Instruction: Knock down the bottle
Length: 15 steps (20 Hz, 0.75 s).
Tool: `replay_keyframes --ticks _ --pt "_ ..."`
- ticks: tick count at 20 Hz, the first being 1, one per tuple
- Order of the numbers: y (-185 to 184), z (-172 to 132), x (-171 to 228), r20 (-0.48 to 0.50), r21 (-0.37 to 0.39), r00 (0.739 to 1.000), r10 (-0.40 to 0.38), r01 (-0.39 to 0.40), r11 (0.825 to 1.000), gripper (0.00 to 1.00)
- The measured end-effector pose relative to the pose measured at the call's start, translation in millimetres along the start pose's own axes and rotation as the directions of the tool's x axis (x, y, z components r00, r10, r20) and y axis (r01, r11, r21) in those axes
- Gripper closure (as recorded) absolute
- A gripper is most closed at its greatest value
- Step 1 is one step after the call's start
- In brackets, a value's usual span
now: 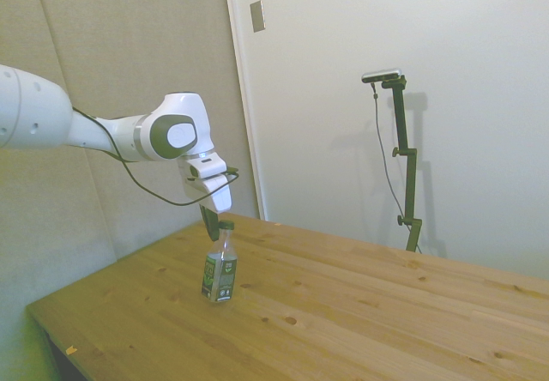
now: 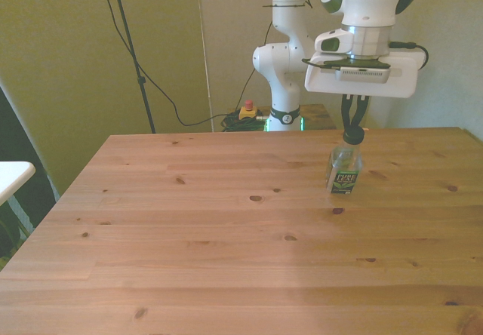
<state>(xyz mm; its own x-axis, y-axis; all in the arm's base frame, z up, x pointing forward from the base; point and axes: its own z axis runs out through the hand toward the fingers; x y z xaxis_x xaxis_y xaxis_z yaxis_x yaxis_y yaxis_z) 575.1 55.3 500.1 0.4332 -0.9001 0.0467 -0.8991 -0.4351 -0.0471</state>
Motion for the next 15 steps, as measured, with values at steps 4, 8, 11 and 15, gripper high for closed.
replay_keyframes --ticks 4,8,11,15 --pt "-26 9 8 -0.004 0.024 1.0 0.011 -0.011 1.0 1.0" --pt "-38 12 20 -0.059 0.086 0.997 0.047 -0.042 0.995 1.0" --pt "-41 16 30 -0.095 0.11 0.992 0.08 -0.069 0.992 1.0" --pt "-46 18 37 -0.147 0.118 0.983 0.11 -0.093 0.989 1.0"
